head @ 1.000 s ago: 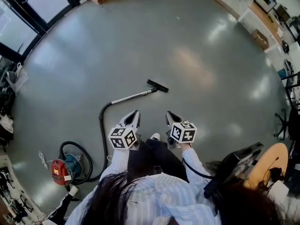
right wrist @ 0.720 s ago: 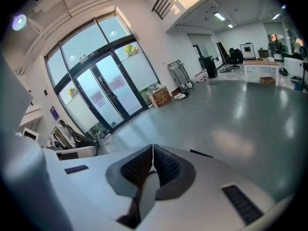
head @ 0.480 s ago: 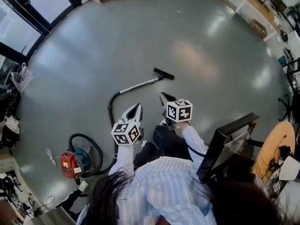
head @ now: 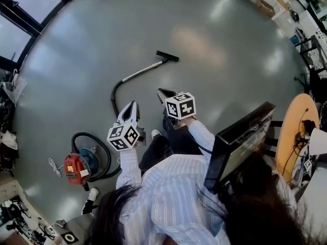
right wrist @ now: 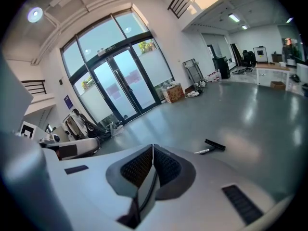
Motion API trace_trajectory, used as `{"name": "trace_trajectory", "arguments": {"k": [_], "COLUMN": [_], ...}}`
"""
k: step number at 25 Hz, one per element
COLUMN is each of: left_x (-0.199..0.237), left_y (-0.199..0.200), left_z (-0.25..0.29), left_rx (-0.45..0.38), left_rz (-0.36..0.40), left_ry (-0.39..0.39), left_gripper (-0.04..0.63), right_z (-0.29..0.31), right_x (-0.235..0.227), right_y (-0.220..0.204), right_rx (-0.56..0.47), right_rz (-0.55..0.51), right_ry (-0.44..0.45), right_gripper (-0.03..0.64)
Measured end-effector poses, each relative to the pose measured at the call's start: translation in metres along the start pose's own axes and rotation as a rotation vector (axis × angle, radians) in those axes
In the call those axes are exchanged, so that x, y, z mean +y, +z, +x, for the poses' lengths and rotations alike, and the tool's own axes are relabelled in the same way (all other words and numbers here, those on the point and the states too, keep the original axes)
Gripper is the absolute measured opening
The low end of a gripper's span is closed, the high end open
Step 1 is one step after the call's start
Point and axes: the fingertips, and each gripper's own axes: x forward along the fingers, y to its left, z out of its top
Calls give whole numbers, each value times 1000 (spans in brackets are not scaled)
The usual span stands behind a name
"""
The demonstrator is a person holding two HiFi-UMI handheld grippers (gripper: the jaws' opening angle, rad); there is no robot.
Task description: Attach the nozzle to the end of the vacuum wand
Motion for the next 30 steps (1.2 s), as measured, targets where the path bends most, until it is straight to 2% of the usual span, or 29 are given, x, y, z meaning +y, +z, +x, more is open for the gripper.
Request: {"name": "trace_trajectory", "arguments": {"k": [7, 13, 17, 21, 25, 30], "left_x": [-31, -80, -92, -115, -165, -215], "left_y": [-47, -50, -51, -58, -86, -128], "left_z": [-17, -21, -24, -25, -25, -26], "left_rx": [66, 65, 45, 8, -14, -15], "left_rz": [-37, 6, 17, -21, -31, -39], "left_ry": [-75, -114, -62, -1, 14, 49], "left_gripper": [6, 6, 6, 6, 6, 6], "right_z": [-56, -98, -118, -155, -202, -247], "right_x": [3, -12, -20, -40, -74, -101], "right_y": [-44, -44, -44, -55, -76, -103], "right_rx": [16, -7, -18, -3, 39, 56], "right_rz": [-17, -15, -39, -71, -112, -165], "right_ry": [-72, -81, -50, -38, -47, -7], "right_gripper": [12, 12, 12, 12, 12, 12]}}
